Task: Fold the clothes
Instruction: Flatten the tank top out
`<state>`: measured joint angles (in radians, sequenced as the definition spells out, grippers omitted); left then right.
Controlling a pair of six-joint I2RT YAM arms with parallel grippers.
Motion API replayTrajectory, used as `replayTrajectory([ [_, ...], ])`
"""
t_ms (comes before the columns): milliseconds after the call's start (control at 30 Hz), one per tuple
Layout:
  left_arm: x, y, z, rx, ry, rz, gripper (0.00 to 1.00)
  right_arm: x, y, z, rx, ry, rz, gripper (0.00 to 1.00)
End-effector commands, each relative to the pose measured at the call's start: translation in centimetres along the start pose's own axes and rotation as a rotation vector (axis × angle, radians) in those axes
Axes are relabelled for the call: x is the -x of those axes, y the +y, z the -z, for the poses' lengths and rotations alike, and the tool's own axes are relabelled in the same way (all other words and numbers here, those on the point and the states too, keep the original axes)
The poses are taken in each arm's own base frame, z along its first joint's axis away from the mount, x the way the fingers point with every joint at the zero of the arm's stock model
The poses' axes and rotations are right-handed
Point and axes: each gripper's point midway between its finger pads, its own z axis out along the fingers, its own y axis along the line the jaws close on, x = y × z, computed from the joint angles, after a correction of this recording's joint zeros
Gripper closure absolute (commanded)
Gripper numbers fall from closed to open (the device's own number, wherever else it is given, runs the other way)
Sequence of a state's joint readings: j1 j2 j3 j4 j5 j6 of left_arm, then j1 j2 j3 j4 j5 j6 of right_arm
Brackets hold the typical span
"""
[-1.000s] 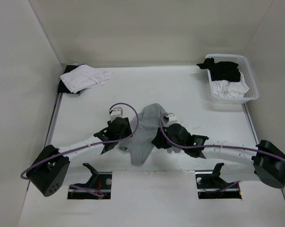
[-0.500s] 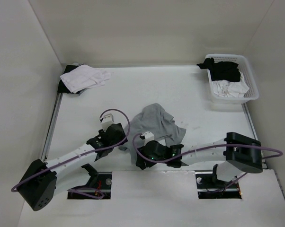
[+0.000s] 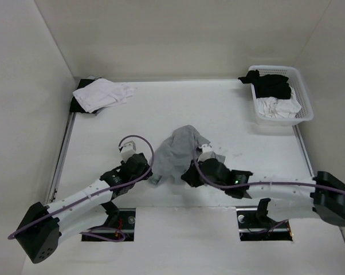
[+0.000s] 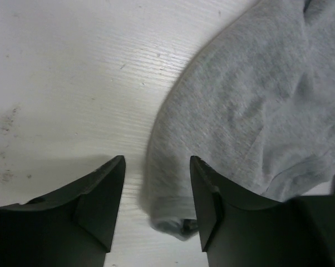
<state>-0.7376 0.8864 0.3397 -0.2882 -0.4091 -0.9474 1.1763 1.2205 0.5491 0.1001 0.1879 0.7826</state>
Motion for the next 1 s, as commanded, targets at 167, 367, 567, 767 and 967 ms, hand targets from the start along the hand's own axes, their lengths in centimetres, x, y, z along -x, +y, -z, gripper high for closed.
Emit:
replayTrajectory([
  [167,-1.8,-3.1,0.8,-0.133,0.016,-0.059,0.47,10.3,-7.0,6.4,-0.091,-0.382,-0.148,0.93],
  [367,-3.0,-7.5,0.3,-0.279,0.025,-0.069,0.43,9.8,-8.6,7.1,-0.122,-0.377,-0.157,0.92],
  [567,-7.3,-13.4,0.3,-0.41,0.104,-0.237,0.44,10.2,-9.6,6.9,-0.137,-0.398,-0.172,0.92],
  [767,-9.5,-14.2,-0.6,-0.368,0.149,-0.274,0.48,10.2,-9.5,6.5,-0.131,-0.398,-0.174,0.92],
  [967,-9.5,-14.9,-0.2,-0.381,0.168,-0.267,0.88,10.6,-9.2,7.0,-0.116,-0.42,-0.177,0.92],
])
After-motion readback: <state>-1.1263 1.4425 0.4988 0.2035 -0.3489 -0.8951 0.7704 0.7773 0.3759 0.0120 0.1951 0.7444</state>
